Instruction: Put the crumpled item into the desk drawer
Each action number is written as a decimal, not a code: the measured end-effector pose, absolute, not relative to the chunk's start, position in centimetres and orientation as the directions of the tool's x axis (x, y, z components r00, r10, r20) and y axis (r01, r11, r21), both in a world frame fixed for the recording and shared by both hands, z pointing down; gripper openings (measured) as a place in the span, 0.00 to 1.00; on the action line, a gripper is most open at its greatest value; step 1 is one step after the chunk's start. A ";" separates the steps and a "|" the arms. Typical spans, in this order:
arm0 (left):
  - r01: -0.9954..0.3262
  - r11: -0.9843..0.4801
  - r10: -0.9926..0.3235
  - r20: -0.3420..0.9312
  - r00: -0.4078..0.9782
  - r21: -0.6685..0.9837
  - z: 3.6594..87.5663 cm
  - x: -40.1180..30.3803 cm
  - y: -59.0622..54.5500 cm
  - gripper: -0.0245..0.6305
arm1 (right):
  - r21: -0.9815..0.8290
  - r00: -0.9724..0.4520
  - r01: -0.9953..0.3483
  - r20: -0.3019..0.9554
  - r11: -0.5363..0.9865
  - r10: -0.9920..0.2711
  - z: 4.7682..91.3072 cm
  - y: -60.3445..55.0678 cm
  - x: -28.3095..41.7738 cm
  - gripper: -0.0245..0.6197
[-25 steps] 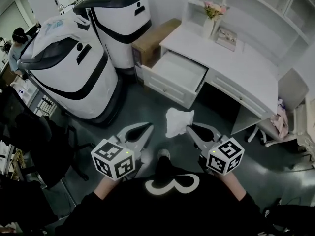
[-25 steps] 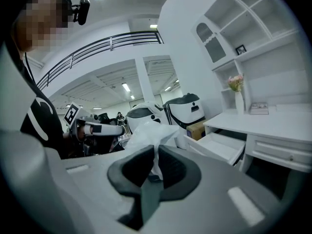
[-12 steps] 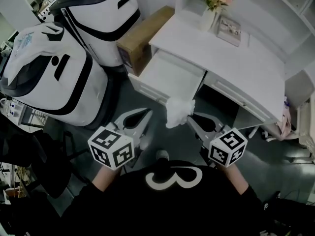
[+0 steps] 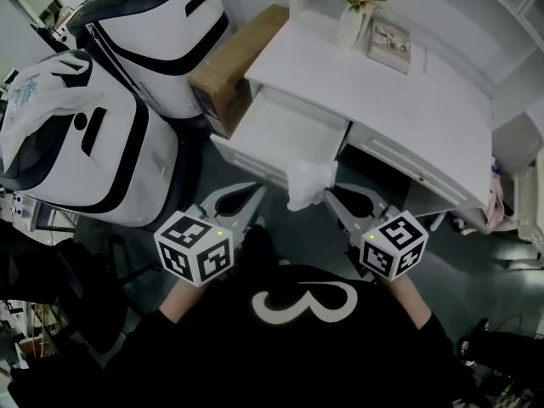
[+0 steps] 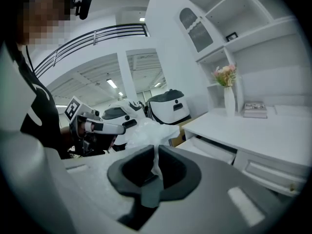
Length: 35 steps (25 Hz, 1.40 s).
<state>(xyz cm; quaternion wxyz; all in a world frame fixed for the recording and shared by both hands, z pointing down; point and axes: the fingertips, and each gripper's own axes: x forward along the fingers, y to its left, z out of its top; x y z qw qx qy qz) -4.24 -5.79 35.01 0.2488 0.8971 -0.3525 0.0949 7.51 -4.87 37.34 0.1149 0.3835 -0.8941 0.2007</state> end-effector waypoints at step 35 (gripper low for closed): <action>-0.586 -0.672 -0.323 0.534 0.781 0.452 47.1 -3.5 -29.4 0.05 | -0.286 -0.539 -0.838 0.565 0.464 -0.624 48.8 -28.5 5.9 0.09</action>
